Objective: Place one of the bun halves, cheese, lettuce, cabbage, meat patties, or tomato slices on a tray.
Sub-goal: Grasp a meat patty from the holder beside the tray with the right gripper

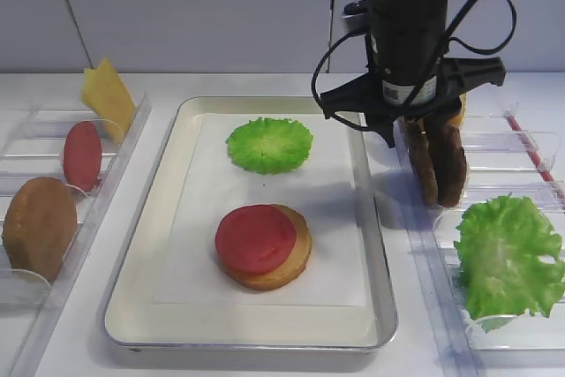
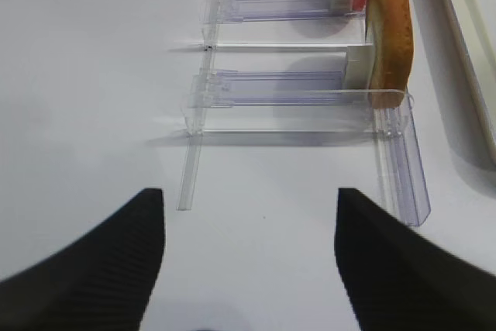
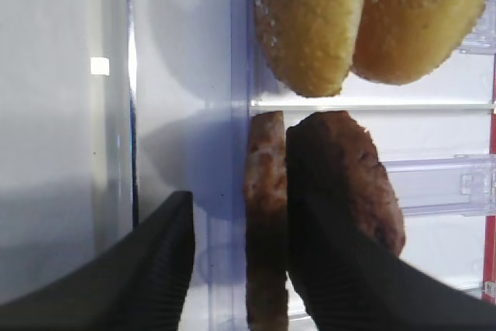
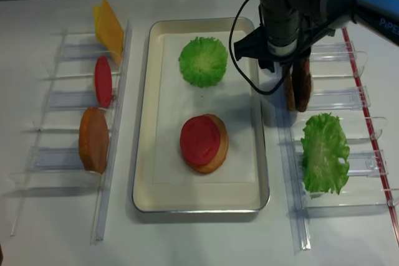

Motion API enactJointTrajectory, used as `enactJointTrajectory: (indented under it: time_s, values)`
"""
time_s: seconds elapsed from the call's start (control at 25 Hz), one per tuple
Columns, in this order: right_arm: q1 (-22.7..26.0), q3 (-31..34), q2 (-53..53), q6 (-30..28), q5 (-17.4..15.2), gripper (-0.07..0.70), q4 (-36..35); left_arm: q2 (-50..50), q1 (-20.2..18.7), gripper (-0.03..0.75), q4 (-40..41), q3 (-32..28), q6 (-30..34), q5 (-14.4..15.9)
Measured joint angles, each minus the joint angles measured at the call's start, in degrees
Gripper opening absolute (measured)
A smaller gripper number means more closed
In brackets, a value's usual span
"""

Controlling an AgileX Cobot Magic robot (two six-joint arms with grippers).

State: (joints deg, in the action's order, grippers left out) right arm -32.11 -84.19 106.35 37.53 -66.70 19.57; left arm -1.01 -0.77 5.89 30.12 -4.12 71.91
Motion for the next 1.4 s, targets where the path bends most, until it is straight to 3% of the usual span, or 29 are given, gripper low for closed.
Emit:
enactJointTrajectory:
  time_s: [0.48, 0.68, 1.08, 1.4]
  values:
    - [0.0, -0.02, 1.22, 0.0, -1.0, 0.242, 0.0, 0.0, 0.0, 0.476, 0.0, 0.0, 0.0, 0.0]
    - [0.0, -0.02, 1.81, 0.0, -2.06, 0.129, 0.52, 0.0, 0.0, 0.475, 0.0, 0.0, 0.0, 0.0]
    - [0.0, -0.38, 1.9, -1.23, -2.61, 0.128, 0.91, 0.0, 0.0, 0.475, 0.0, 0.0, 0.0, 0.0]
    - [0.25, -7.24, 0.88, -3.99, -4.79, 0.128, -3.59, 0.0, 0.0, 0.475, 0.0, 0.0, 0.0, -0.09]
